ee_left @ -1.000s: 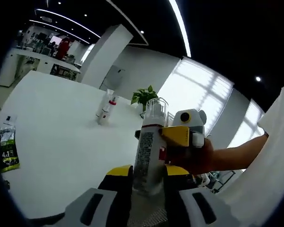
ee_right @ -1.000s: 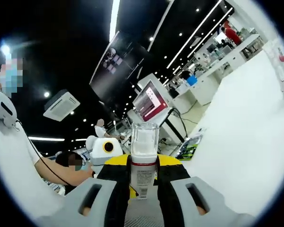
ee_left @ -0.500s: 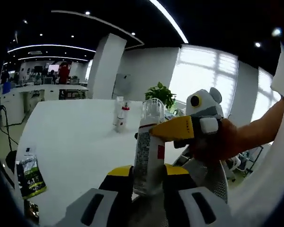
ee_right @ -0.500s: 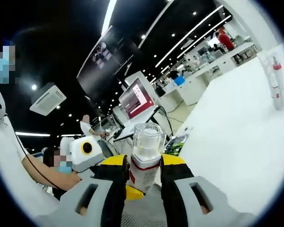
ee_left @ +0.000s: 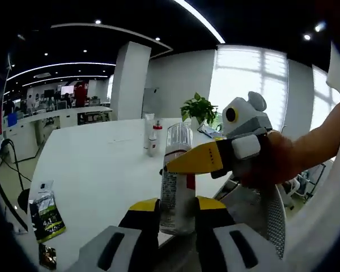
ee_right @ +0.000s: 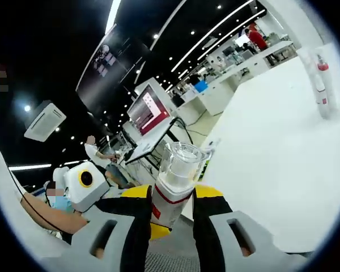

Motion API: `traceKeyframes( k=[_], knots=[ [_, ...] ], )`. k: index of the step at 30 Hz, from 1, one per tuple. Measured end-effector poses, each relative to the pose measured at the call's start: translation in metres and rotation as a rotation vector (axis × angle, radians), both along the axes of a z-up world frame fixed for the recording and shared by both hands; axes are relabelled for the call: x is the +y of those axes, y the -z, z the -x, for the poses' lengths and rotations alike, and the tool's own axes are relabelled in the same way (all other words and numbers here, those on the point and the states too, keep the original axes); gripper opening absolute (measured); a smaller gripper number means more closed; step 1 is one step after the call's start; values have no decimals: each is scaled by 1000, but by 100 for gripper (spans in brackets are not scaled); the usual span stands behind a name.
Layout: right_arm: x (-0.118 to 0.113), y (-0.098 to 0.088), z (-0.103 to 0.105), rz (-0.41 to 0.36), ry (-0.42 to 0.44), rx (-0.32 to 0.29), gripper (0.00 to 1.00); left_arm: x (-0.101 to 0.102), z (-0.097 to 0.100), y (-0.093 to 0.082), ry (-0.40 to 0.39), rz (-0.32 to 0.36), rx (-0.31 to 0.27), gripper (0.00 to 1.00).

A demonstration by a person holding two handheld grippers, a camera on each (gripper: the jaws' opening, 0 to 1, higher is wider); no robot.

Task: Arrange the skincare products in the storage area until every visible bottle or jar stands upright without overlapping.

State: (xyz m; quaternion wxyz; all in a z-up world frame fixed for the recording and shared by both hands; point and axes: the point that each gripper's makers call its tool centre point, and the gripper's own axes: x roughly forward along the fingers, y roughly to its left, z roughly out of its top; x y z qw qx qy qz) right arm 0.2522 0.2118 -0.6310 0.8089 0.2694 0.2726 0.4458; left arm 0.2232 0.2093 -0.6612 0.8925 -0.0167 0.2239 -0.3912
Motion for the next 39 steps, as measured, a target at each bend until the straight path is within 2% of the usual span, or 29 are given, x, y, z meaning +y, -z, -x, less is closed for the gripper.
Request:
traceKeyframes(
  k=[3,4,6,10,14,16,20,23,25,26,29,30,31,32,33,35,36,39],
  knots=[
    [0,-3,0,-2,-18,-39,23,1,-1,1,-5,-38,-52,24],
    [0,-3,0,6,-19,-47,23,-1,-1,2,-6,-39,-48,24],
    [1,0,2,33,-32,-60,22,-2,-2,11,-6,-46,-2,25],
    [5,5,5,77,-60,-85,22,-4,2,22,16,-88,34,25],
    [4,7,5,89,-68,-92,21,-6,2,23,16,-110,22,26],
    [2,9,3,82,-69,-71,22,-8,2,28,19,-123,31,26],
    [-1,4,-1,46,-55,-49,22,-9,11,45,66,-185,123,28],
    [-12,-2,-12,0,5,-2,22,-10,8,46,58,-185,118,27],
    [-23,-7,-17,8,12,-22,22,-10,7,49,49,-191,128,26],
    [-30,-8,-19,36,8,-43,22,-9,7,54,48,-211,146,26],
    [-50,-9,-26,80,12,-77,22,-7,9,64,45,-244,212,27],
    [-55,-9,-27,85,12,-77,22,-6,14,71,59,-267,261,27],
    [-64,-8,-31,96,16,-82,22,-6,16,74,70,-291,283,27],
    [-70,-8,-34,102,23,-92,22,-4,18,75,94,-336,277,27],
    [-77,-8,-39,105,30,-110,22,-4,15,74,175,-436,172,24],
    [-88,-5,-48,106,48,-123,22,-9,5,67,228,-506,3,22],
    [-93,-3,-54,107,59,-125,22,-10,3,69,230,-524,-24,22],
    [-109,0,-72,109,113,-120,22,-17,2,82,215,-507,40,22]
  ],
)
